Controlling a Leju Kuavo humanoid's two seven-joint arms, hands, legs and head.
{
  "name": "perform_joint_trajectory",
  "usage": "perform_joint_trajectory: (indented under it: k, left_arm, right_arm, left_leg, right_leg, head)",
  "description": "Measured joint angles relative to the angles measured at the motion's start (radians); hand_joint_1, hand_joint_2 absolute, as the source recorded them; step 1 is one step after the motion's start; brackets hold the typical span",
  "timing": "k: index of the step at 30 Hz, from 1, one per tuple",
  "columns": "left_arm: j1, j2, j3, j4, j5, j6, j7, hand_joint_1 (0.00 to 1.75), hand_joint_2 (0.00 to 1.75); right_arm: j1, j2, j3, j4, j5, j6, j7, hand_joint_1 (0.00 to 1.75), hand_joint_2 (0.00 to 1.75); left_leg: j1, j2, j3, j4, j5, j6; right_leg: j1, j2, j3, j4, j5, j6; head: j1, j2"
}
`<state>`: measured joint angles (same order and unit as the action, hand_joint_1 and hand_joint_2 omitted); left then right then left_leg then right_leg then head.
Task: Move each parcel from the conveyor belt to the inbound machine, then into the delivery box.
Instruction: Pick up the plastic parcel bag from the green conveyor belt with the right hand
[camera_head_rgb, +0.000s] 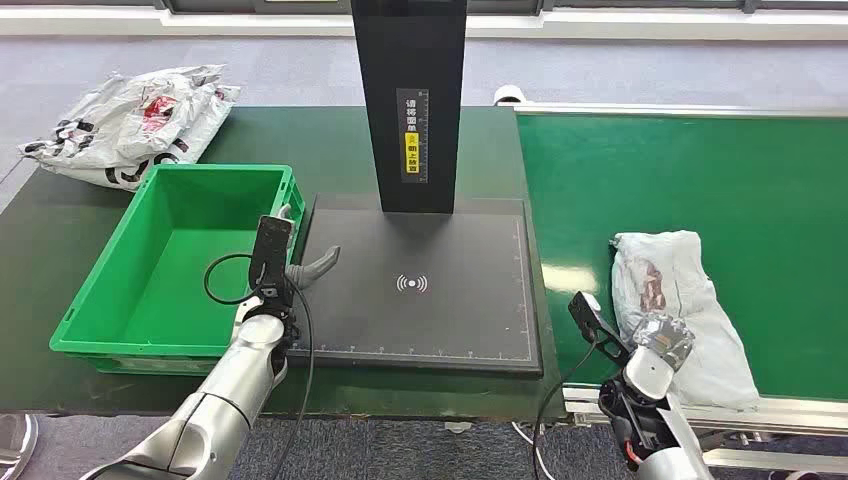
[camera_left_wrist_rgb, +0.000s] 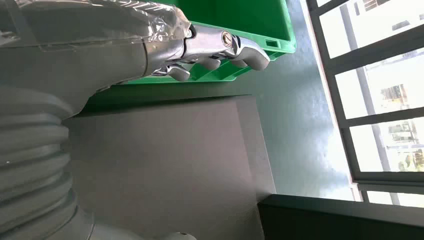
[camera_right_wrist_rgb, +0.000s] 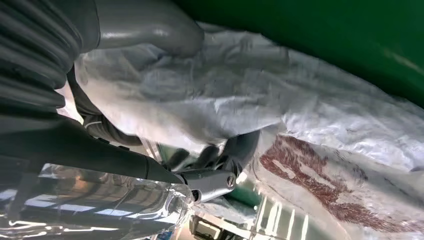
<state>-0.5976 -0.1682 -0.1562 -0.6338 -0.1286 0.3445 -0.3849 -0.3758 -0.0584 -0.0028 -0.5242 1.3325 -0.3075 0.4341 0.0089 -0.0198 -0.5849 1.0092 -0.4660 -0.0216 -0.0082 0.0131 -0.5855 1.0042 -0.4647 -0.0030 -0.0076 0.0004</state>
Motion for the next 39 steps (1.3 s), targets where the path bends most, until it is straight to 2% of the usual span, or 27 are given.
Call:
perform_joint_trajectory:
  k: [15,25,28,33,35,39]
  left_arm:
    - [0.001,0.0,0.003,-0.005,-0.01,0.0,0.007,0.0,1.75]
    - [0.002,-0.002,0.015,-0.005,-0.029,-0.003,0.01,0.0,1.75]
    - [0.003,-0.001,0.016,-0.005,-0.032,-0.003,0.011,0.0,1.75]
    - [0.006,0.0,0.016,-0.013,-0.044,0.0,0.006,0.0,1.75]
    - [0.013,0.0,0.017,-0.022,-0.055,0.003,0.005,0.0,1.75]
    - [0.024,-0.002,0.017,-0.038,-0.072,0.012,0.002,0.0,1.75]
  right_arm:
    - [0.025,-0.002,0.018,-0.021,-0.005,0.002,0.001,1.75,1.75]
    - [0.049,0.0,0.018,-0.032,-0.05,-0.037,-0.051,1.75,1.75]
    - [0.055,0.0,0.018,-0.052,-0.09,-0.1,-0.106,1.75,1.75]
    - [0.082,0.003,0.018,-0.219,-0.246,-0.248,-0.292,1.75,1.75]
    - [0.1,0.012,0.025,-0.321,-0.282,-0.26,-0.335,1.75,1.75]
    - [0.111,0.05,0.078,-0.499,-0.3,-0.256,-0.362,1.75,1.75]
  left_leg:
    - [0.0,0.001,0.0,0.0,0.0,0.0]
    - [0.0,0.0,0.0,0.0,0.0,0.0]
    - [0.0,0.0,0.0,0.0,0.0,0.0]
    - [0.0,0.0,0.0,0.0,0.0,0.0]
    - [0.0,0.001,0.0,0.0,0.0,0.0]
    - [0.0,0.003,0.0,0.0,0.0,0.0]
  right_leg:
    - [0.0,0.001,0.0,0.0,0.0,0.0]
    - [0.0,0.0,0.0,0.0,0.0,0.0]
    - [0.0,0.0,0.0,0.0,0.0,0.0]
    - [0.0,0.0,0.0,0.0,0.0,0.0]
    - [0.0,0.001,0.0,0.0,0.0,0.0]
    - [0.0,0.002,-0.001,0.001,0.0,0.0]
  head:
    - [0.0,0.0]
    - [0.0,0.0]
    - [0.0,0.0]
    - [0.0,0.0]
    - [0.0,0.0]
    - [0.0,0.0]
